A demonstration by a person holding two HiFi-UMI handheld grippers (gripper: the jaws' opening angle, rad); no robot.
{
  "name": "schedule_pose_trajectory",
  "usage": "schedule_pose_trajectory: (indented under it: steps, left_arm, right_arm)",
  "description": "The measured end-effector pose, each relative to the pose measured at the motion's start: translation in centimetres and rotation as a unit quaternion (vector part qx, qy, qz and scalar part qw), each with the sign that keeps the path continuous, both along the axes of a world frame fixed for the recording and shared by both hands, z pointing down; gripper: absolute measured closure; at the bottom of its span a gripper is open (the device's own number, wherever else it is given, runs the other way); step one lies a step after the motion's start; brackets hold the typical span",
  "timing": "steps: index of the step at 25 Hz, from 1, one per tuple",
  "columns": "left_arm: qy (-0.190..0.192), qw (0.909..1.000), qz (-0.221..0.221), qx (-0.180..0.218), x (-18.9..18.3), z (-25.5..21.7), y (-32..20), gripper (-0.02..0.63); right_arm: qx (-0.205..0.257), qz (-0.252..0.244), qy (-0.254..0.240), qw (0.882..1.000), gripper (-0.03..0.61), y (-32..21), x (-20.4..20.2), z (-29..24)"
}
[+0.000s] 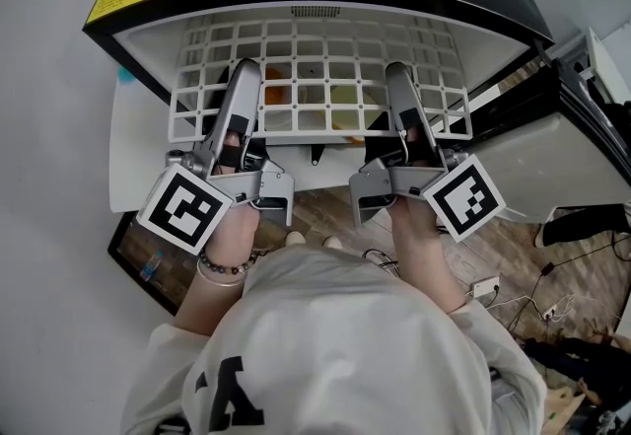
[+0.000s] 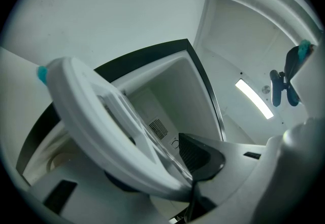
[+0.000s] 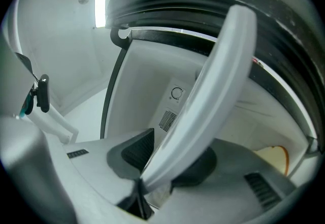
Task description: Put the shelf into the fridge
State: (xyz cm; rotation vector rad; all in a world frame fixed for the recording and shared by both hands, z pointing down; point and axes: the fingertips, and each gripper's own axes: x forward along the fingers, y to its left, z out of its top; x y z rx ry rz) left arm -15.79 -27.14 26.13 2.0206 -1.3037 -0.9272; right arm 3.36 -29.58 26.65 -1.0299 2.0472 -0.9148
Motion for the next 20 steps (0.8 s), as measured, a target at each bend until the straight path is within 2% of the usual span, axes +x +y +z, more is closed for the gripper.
schedule_pose_trajectory:
  steps: [4, 20]
  left_arm:
    - [-0.013, 0.9999, -0.003, -0.005, -0.5, 0.7, -0.9, 0.445]
    - [0.019, 0.9998, -0.003, -0.003, -0.2, 0.2, -1.3, 0.443]
  right_arm:
    - [-0.002, 0.003, -0.001, 1.0, 0.468, -0.9, -0.1, 0.3]
    - [-0.002, -0.001, -0.004, 1.0, 0.463, -1.3, -0.1, 0.2]
